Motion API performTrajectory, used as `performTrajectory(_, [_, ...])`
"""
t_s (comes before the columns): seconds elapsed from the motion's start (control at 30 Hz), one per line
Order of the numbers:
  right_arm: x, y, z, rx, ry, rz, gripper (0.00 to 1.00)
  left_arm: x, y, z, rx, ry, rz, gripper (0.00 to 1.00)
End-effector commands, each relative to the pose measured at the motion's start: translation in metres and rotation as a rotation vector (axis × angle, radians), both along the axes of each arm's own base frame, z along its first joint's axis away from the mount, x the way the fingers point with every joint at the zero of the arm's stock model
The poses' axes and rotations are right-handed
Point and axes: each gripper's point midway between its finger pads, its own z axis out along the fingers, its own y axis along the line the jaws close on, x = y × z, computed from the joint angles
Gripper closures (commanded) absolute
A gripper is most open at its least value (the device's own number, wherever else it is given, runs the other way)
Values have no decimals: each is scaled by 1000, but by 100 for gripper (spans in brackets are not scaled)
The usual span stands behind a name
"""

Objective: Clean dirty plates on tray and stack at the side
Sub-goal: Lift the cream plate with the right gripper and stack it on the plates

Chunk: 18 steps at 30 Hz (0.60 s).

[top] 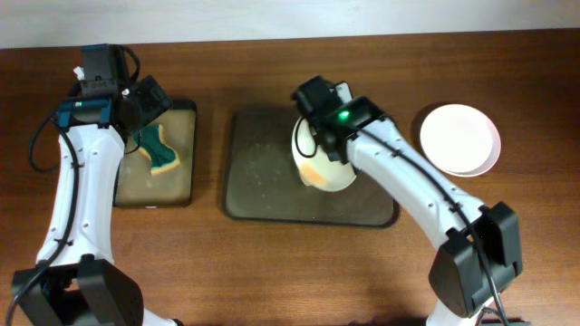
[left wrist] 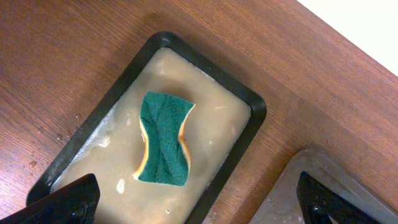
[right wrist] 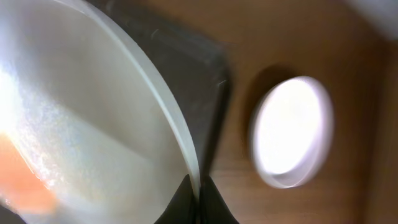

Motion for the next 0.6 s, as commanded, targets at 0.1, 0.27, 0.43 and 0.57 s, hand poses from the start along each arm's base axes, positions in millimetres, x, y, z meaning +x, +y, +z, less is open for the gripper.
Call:
performTrajectory(0.1, [2,-1,100,-413,-374,-19,96,1,0,-2,-5,6,-3,1])
performTrajectory(0.27, [1,6,102,-545,-275,109,96,1,0,-2,-5,6,-3,1])
performTrajectory(0.43, [1,5,102,-493,-322,59,96,1,0,-2,-5,6,-3,1])
performTrajectory(0.57, [6,12,42,-193,-118,102,96,1,0,-2,-5,6,-3,1])
